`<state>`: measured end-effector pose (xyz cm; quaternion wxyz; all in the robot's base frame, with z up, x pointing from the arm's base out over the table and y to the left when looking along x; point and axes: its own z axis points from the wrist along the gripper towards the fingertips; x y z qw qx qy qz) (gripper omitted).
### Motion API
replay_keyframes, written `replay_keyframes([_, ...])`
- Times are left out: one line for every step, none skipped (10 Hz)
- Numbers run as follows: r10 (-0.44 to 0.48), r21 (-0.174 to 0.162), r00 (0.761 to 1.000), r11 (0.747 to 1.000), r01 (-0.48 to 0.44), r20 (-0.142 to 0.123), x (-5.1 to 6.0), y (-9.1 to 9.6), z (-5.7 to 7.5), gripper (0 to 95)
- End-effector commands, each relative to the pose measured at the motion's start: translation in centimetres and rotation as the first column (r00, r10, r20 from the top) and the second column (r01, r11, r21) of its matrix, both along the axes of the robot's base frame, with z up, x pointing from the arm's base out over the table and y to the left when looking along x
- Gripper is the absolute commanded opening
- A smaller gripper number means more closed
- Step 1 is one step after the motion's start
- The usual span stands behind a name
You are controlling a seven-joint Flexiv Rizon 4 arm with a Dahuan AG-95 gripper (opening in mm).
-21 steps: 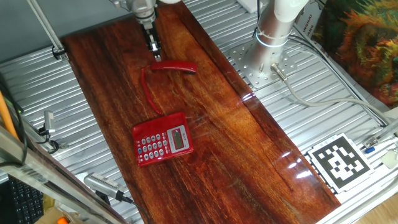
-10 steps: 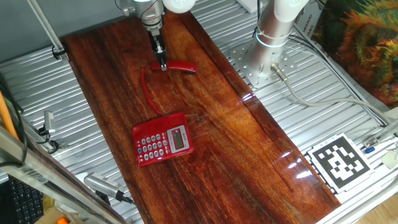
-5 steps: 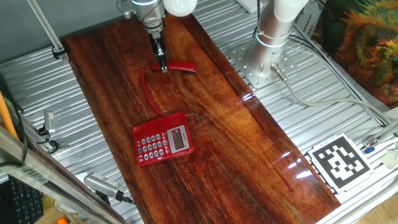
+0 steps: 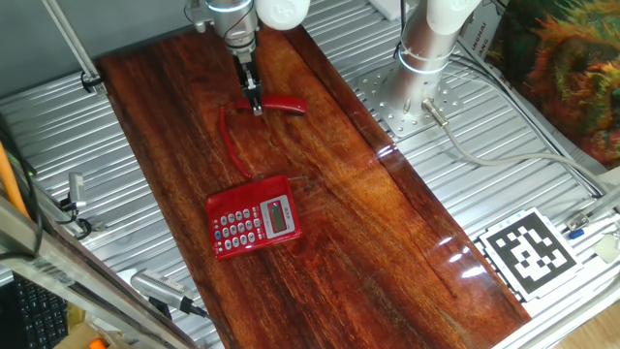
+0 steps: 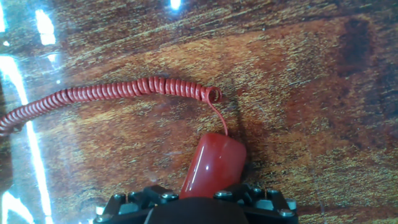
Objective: Place the handset of the telephone on the corresponding phone cradle
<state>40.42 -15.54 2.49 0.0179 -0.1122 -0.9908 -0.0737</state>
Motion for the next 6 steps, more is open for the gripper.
replay_keyframes([-0.001, -0.001, 1.000, 1.000, 0.001, -0.004, 0.03, -0.02, 0.03, 19.0])
replay_keyframes([0.000, -0.001, 1.000, 1.000, 0.000, -0.003, 0.04, -0.02, 0.03, 19.0])
replay_keyframes([0.002, -0.001, 1.000, 1.000, -0.002, -0.003, 0.04, -0.02, 0.03, 0.0])
replay_keyframes([0.003, -0.002, 1.000, 1.000, -0.003, -0.003, 0.05, -0.03, 0.03, 0.0])
replay_keyframes([0.003, -0.002, 1.000, 1.000, -0.003, -0.002, 0.06, -0.03, 0.03, 0.0])
replay_keyframes([0.000, 0.000, 1.000, 1.000, 0.000, -0.003, 0.10, -0.06, 0.08, 0.0])
